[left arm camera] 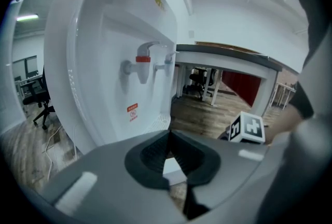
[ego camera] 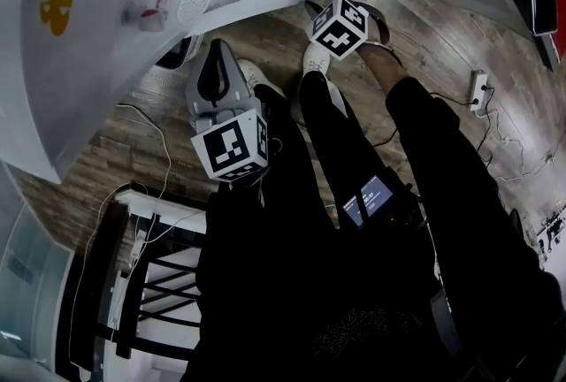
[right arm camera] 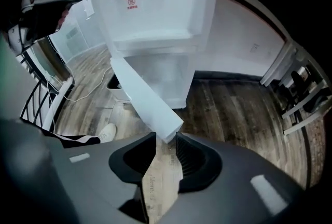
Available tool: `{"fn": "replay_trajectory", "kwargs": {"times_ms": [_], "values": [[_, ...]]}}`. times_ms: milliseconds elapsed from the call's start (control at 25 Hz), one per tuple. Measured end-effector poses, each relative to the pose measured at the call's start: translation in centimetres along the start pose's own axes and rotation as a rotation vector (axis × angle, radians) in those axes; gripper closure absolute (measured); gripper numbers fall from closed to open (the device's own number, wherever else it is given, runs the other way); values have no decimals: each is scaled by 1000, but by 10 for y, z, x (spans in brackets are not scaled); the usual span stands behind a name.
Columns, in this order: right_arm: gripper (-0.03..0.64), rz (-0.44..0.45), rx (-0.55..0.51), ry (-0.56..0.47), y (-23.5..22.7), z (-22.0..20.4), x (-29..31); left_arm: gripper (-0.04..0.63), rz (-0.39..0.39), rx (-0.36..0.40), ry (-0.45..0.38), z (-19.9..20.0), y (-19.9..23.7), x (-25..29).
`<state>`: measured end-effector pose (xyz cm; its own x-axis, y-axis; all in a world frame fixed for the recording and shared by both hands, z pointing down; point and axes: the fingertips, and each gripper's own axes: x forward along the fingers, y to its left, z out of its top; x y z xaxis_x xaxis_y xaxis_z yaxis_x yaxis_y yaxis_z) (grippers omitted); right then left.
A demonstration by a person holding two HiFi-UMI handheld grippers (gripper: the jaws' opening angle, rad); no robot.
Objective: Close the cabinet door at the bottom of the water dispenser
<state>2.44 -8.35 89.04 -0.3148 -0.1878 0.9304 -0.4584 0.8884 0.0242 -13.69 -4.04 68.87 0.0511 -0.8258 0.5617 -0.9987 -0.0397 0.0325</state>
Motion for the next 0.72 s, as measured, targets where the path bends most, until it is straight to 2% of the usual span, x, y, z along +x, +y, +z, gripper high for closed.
{"fn": "replay_trajectory", "kwargs": {"times_ms": [560, 720], "values": [[511, -130, 31, -123, -100, 106, 34, 588, 4, 15, 31, -1, 12, -2], [515, -134, 18, -147, -106, 132, 41, 588, 0, -22, 43, -1, 15, 2]]}}
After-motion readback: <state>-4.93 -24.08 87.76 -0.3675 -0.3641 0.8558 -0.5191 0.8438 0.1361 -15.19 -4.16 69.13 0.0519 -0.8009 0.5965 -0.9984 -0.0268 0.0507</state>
